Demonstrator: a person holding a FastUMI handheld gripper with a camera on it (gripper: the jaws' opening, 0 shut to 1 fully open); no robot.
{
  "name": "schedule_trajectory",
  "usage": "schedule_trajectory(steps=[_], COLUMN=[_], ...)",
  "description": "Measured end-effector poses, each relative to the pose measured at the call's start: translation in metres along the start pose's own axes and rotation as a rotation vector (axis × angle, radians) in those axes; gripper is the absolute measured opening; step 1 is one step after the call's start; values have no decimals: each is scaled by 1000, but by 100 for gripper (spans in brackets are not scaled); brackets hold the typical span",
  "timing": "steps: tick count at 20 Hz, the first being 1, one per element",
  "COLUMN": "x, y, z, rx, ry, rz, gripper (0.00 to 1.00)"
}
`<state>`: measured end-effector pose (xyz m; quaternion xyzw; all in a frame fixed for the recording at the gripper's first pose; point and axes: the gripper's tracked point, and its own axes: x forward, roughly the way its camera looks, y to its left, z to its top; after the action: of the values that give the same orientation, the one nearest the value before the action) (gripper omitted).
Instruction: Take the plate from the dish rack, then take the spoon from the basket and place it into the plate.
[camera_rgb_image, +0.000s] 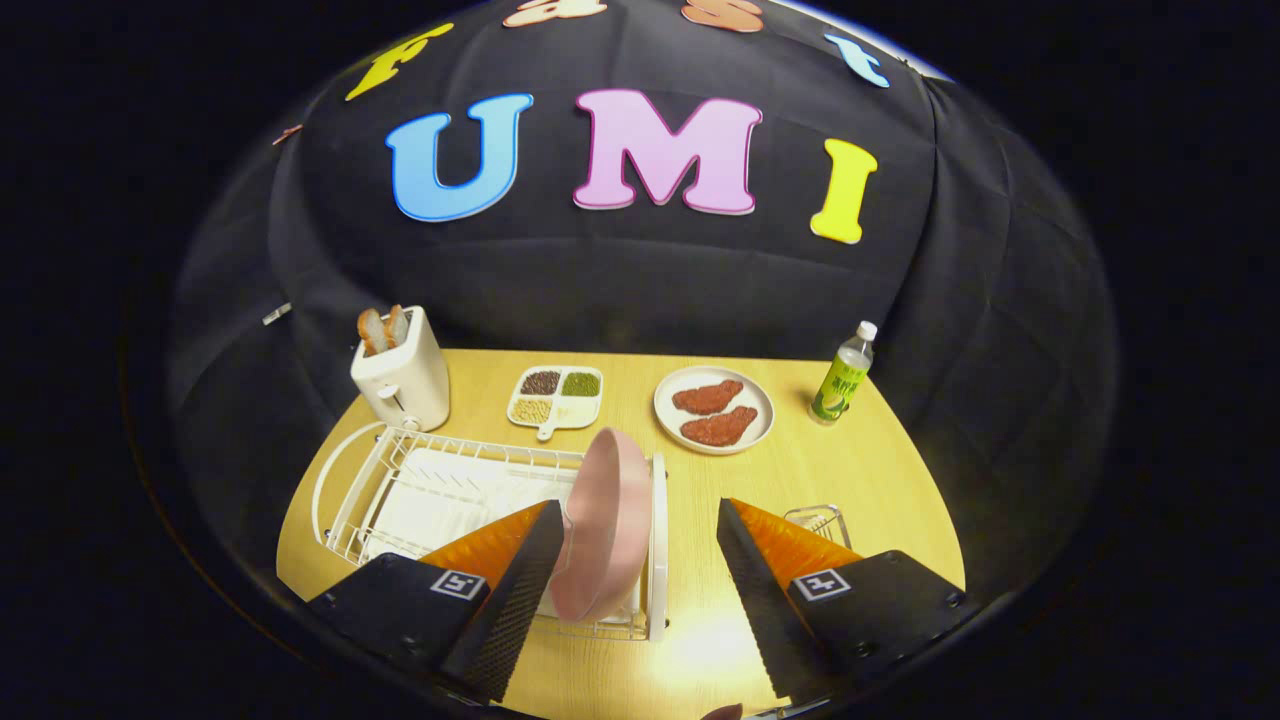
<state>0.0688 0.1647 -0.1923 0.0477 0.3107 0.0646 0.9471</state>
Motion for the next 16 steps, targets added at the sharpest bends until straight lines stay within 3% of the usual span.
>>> schedule_trajectory(steps=[5,7,10,16], x=[51,64,72,63], y=[3,3,5,12], z=[-36,-46,-55,-47], rx=[57,81,85,39], ry=[137,181,204,236], rz=[-51,-69,-90,-133], gripper=[82,70,33,30])
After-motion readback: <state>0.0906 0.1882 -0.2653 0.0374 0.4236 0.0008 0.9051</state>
